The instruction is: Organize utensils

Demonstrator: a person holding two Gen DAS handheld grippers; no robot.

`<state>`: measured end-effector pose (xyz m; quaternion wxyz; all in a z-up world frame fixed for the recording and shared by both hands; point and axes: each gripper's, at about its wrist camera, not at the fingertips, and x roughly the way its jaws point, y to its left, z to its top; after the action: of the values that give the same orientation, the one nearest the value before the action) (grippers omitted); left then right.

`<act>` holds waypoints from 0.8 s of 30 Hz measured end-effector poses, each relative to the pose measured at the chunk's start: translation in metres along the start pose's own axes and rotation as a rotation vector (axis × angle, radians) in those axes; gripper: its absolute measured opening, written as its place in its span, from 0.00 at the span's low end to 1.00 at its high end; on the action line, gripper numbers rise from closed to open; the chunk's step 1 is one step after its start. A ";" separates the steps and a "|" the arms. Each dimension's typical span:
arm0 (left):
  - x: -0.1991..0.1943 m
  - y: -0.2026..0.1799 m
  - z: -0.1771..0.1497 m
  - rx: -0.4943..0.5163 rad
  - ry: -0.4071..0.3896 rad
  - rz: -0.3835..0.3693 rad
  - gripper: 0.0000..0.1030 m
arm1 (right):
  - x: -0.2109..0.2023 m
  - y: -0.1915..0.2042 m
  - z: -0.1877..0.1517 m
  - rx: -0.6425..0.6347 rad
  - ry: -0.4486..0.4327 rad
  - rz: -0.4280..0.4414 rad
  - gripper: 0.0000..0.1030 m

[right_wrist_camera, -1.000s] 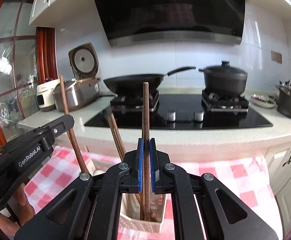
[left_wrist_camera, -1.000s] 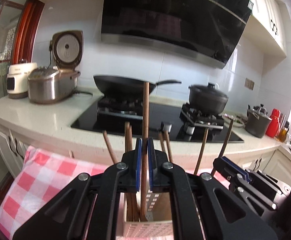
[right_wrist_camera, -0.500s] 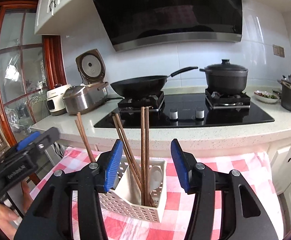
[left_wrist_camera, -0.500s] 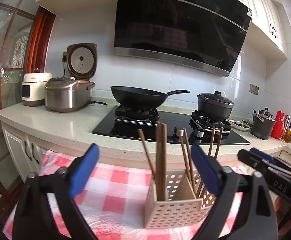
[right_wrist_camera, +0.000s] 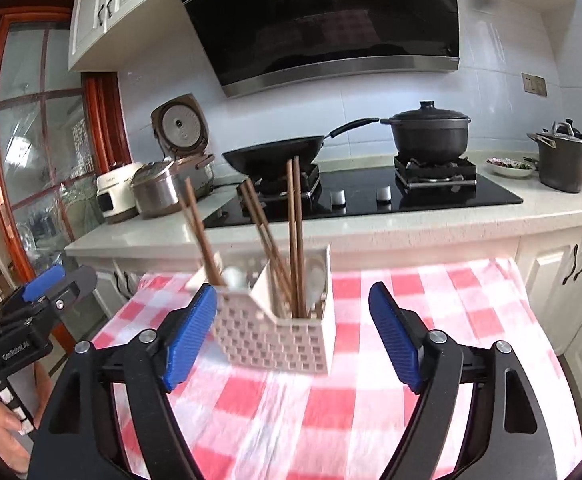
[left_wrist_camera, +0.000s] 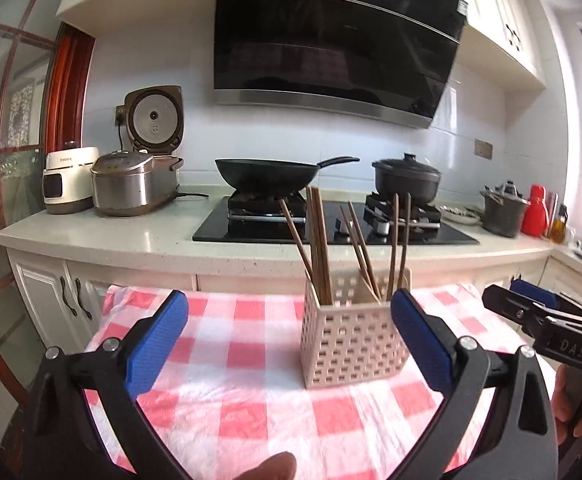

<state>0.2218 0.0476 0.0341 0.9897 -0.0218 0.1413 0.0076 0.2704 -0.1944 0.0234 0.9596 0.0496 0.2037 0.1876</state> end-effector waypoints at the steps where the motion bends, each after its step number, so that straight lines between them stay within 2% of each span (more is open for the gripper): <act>1: -0.004 -0.001 -0.004 0.014 -0.001 0.001 0.95 | -0.004 0.001 -0.004 -0.013 0.006 -0.003 0.73; 8: -0.022 -0.018 -0.018 0.101 0.022 -0.037 0.95 | -0.026 0.007 -0.010 -0.086 0.009 0.009 0.74; 11: -0.024 -0.025 -0.019 0.122 0.036 -0.044 0.95 | -0.033 0.007 -0.009 -0.102 0.015 0.021 0.78; 15: -0.024 -0.028 -0.015 0.118 0.060 -0.064 0.95 | -0.037 0.004 -0.004 -0.098 0.050 0.016 0.78; 24: -0.032 -0.027 -0.008 0.022 0.056 -0.093 0.95 | -0.047 0.008 -0.001 -0.106 0.020 0.018 0.80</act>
<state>0.1893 0.0201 0.0367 0.9848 -0.0175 0.1681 -0.0407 0.2270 -0.2046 0.0418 0.9571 -0.0015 0.2025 0.2072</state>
